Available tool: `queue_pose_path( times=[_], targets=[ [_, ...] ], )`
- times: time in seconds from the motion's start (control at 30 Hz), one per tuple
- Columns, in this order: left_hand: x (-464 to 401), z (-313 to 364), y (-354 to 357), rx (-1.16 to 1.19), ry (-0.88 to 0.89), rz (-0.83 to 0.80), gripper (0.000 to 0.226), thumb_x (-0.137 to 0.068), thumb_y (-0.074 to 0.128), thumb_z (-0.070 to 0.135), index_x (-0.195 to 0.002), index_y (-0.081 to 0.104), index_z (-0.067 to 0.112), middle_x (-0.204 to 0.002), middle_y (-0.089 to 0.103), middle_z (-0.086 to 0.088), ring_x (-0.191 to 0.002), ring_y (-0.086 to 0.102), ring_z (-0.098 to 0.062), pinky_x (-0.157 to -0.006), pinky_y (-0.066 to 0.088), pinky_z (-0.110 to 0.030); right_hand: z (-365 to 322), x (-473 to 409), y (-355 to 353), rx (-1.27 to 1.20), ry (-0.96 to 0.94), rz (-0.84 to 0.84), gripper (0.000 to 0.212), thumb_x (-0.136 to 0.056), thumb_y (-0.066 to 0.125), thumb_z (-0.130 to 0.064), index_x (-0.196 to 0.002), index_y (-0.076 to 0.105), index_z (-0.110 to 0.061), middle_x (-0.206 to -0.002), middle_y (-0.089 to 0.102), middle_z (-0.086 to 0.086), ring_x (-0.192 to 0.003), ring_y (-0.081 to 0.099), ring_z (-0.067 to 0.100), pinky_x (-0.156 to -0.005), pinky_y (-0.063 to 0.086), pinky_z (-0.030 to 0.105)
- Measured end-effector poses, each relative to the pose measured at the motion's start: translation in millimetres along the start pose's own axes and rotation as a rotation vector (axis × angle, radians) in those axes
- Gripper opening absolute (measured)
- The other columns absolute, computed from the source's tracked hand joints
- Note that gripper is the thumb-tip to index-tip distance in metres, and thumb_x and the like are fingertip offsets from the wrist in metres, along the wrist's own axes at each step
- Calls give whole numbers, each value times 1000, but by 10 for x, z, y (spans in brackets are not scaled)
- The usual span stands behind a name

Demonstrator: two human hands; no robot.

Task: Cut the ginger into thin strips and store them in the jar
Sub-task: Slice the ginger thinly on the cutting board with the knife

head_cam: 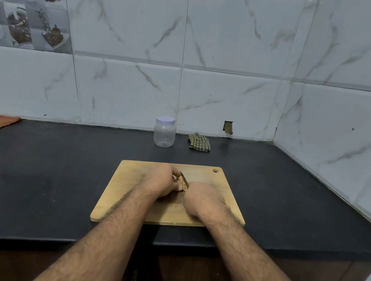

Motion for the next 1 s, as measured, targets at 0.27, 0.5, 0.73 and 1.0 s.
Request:
queue_pose_path(
  times=[0.27, 0.5, 0.73, 1.0],
  targets=[
    [-49, -27, 29, 7, 28, 26, 45, -83, 77, 26, -126, 63, 23, -93, 62, 10, -87, 56, -9, -78, 42, -22, -47, -43, -21, -2, -30, -59, 26, -96, 50, -10, -120, 61, -9, -88, 54, 2, -90, 57, 22, -82, 48, 35],
    [-29, -37, 48, -5, 51, 89, 40, -84, 75, 24, -123, 66, 21, -99, 68, 6, -91, 59, -10, -81, 44, -22, -18, 10, 28, -100, -24, -108, 12, -90, 49, -4, -93, 59, -7, -76, 62, 4, -54, 52, 14, -46, 43, 25],
    [3, -27, 81, -6, 58, 113, 41, -87, 73, 28, -126, 64, 19, -106, 69, 3, -97, 61, -12, -83, 45, -24, 192, 317, 88, -276, 98, -126, 12, -90, 48, -4, -94, 58, -10, -69, 59, 7, -39, 50, 15, -37, 38, 21],
    [38, -110, 122, 13, 84, 179, 32, -85, 74, 28, -116, 70, 17, -93, 64, 9, -87, 56, -10, -75, 41, -23, 196, 461, 55, -170, 62, -65, 19, -93, 50, -7, -107, 63, -8, -78, 52, 4, -73, 59, 21, -73, 55, 34]
  ],
)
Point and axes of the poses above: each hand's wrist, its own x-axis away from the middle knuckle, its own y-axis out of the palm, z = x × y, the point moved 6 cm from there along -x, towards the middle knuckle
